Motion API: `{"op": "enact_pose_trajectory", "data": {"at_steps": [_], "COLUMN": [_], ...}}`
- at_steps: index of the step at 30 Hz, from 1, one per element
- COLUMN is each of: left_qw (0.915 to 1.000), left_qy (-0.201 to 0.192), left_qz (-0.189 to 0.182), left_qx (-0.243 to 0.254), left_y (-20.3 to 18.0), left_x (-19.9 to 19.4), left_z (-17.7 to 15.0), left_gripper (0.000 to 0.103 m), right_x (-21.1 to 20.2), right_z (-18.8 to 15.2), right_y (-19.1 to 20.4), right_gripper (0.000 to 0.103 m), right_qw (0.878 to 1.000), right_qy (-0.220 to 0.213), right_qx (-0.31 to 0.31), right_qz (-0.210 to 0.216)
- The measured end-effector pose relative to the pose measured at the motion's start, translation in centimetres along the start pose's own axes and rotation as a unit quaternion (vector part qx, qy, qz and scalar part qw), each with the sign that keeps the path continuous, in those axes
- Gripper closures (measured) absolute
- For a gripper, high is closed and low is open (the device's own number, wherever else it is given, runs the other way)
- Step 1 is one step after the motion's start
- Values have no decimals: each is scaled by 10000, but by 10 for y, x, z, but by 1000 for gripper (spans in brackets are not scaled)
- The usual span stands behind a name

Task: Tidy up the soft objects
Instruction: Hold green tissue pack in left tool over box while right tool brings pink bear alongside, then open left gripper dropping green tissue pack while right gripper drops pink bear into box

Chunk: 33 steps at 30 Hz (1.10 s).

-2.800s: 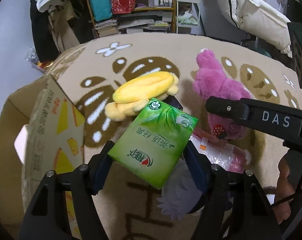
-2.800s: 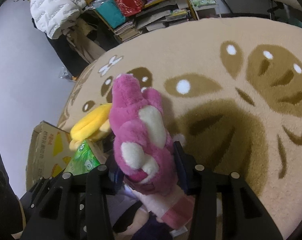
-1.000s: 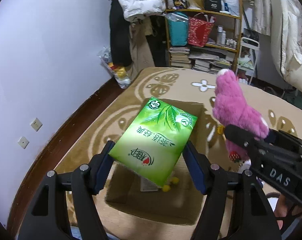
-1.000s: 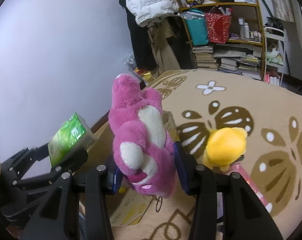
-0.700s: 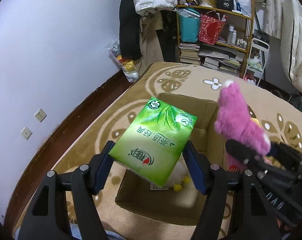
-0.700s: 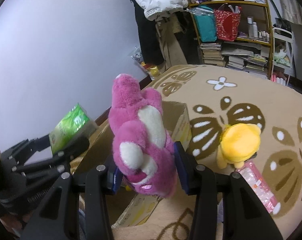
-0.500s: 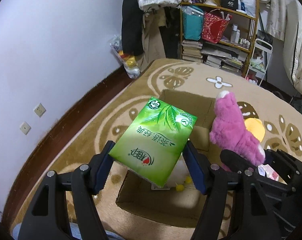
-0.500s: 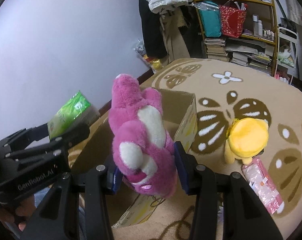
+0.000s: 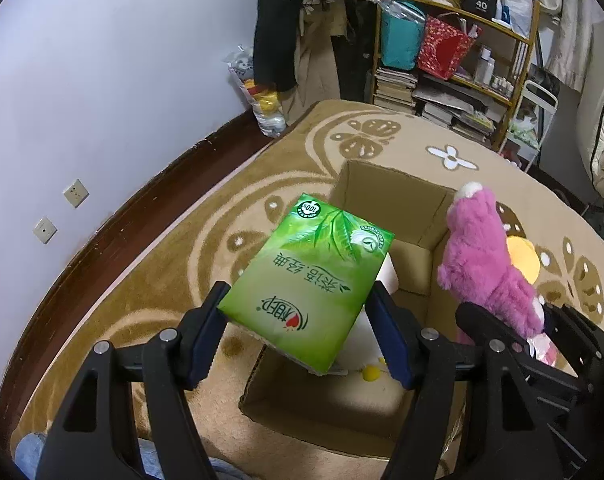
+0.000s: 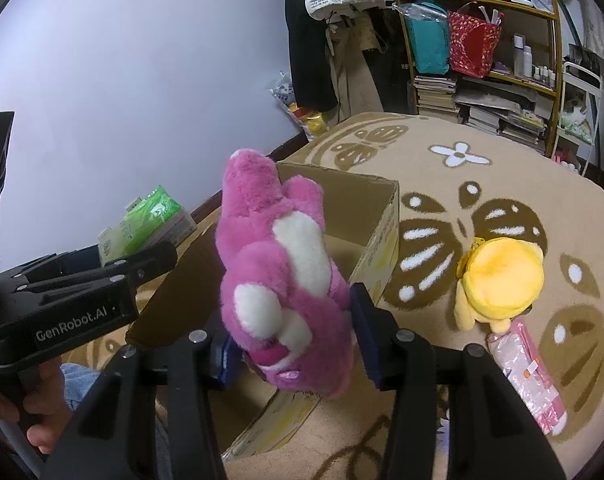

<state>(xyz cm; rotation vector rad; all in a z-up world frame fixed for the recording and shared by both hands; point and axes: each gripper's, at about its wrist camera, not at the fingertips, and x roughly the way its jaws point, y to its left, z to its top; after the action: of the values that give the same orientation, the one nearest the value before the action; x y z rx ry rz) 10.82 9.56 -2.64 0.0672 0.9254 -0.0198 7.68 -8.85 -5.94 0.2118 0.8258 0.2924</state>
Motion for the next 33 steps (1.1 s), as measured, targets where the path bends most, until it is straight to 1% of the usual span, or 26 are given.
{"op": "enact_pose_trajectory", "data": {"at_steps": [3, 8, 13, 17, 21, 24, 28, 29, 33], "left_qw": [9999, 9996, 9994, 9991, 9989, 9990, 9992, 9993, 9996], "left_qy": [78, 269, 334, 408, 448, 453, 401, 372, 182], "left_qz": [-35, -111, -35, -92, -83, -11, 7, 36, 224], "left_qx": [63, -19, -27, -70, -69, -28, -15, -8, -1], "left_y": [-4, -4, -3, -2, 0, -1, -2, -3, -2], "left_x": [4, 12, 15, 18, 20, 21, 19, 18, 12], "left_z": [-1, -2, -2, -3, -3, -3, -2, -2, 1], "left_gripper": [35, 35, 35, 35, 35, 34, 33, 32, 17], "right_x": [0, 2, 2, 3, 2, 3, 2, 1, 0], "right_z": [0, -1, -2, -2, -2, -2, -3, -3, -3], "right_y": [0, 1, 2, 1, 1, 1, 3, 4, 5], "right_gripper": [50, 48, 46, 46, 46, 45, 39, 39, 35], "right_qw": [10000, 10000, 9999, 9999, 9999, 9999, 9999, 9999, 9999], "right_qy": [-11, 3, -3, -4, -5, 15, 27, 22, 20], "right_qx": [2, -75, -142, -154, -148, -131, -142, -153, -160], "right_qz": [1, -31, -60, -50, -51, -50, -41, -44, -23]}}
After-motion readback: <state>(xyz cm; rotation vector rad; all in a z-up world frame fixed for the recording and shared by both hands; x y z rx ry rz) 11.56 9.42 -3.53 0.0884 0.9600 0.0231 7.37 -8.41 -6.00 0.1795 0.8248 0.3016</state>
